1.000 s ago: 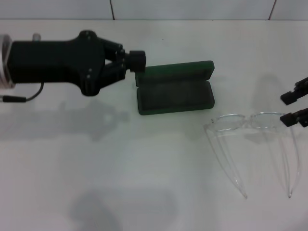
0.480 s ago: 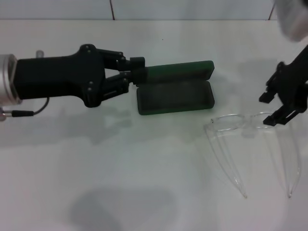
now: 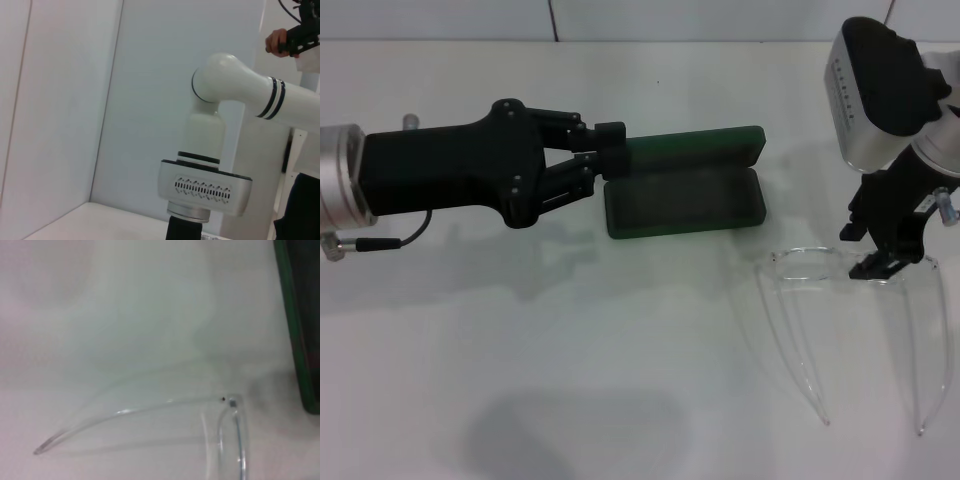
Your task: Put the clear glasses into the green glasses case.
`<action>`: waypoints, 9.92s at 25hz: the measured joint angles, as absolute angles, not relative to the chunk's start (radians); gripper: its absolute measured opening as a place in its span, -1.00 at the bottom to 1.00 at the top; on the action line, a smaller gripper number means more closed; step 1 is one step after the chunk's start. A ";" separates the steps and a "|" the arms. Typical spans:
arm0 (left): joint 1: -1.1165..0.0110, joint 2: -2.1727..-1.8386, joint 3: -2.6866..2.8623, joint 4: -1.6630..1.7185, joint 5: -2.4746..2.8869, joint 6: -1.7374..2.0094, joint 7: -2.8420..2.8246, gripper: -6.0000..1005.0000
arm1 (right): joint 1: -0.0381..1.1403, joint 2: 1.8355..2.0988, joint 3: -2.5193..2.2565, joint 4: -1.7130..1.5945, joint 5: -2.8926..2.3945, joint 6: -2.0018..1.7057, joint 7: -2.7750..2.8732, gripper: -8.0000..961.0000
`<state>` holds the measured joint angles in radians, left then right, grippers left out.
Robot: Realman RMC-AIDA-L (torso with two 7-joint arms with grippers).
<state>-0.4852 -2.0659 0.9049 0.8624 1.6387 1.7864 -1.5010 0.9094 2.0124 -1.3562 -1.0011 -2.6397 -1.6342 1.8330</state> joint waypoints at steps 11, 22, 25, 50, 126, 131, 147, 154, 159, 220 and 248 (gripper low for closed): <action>-0.486 -2.060 0.905 0.839 1.644 1.769 -1.492 -0.53 | 0.915 2.014 -1.348 -1.025 -2.627 -1.645 1.839 -0.09; -0.489 -2.058 0.905 0.811 1.645 1.750 -1.459 -0.53 | 0.923 2.019 -1.354 -0.959 -2.628 -1.617 1.842 -0.23; -0.488 -2.058 0.905 0.810 1.649 1.744 -1.459 -0.53 | 0.925 2.019 -1.357 -0.942 -2.629 -1.606 1.841 -0.26; -0.486 -2.053 0.905 0.772 1.661 1.723 -1.433 -0.53 | 0.929 2.021 -1.353 -0.905 -2.627 -1.574 1.842 -0.51; -0.639 -2.002 1.045 0.784 1.422 2.030 -1.470 -0.77 | 0.650 2.019 -0.883 -0.859 -1.687 -1.756 1.362 -0.82; -0.639 -2.013 1.048 0.784 1.428 2.030 -1.445 -0.81 | 0.672 2.020 -0.904 -0.827 -1.671 -1.758 1.341 -0.82; -0.643 -2.025 1.064 0.785 1.399 2.028 -1.446 -0.88 | 0.667 2.022 -0.976 -0.815 -1.643 -1.759 1.328 -0.82; -0.650 -2.024 1.050 0.785 1.413 1.973 -1.447 -0.88 | 0.675 2.022 -0.996 -0.793 -1.643 -1.759 1.313 -0.82; -0.648 -2.026 1.049 0.775 1.434 1.914 -1.427 -0.88 | 0.677 2.022 -1.019 -0.790 -1.635 -1.759 1.312 -0.82; -0.586 -2.062 1.005 0.822 1.444 1.953 -1.405 -0.88 | 0.637 2.022 -1.034 -0.685 -1.419 -1.739 1.160 -0.84; -0.582 -2.077 0.998 0.794 1.433 1.929 -1.367 -0.88 | 0.636 2.025 -1.129 -0.673 -1.356 -1.764 1.149 -0.84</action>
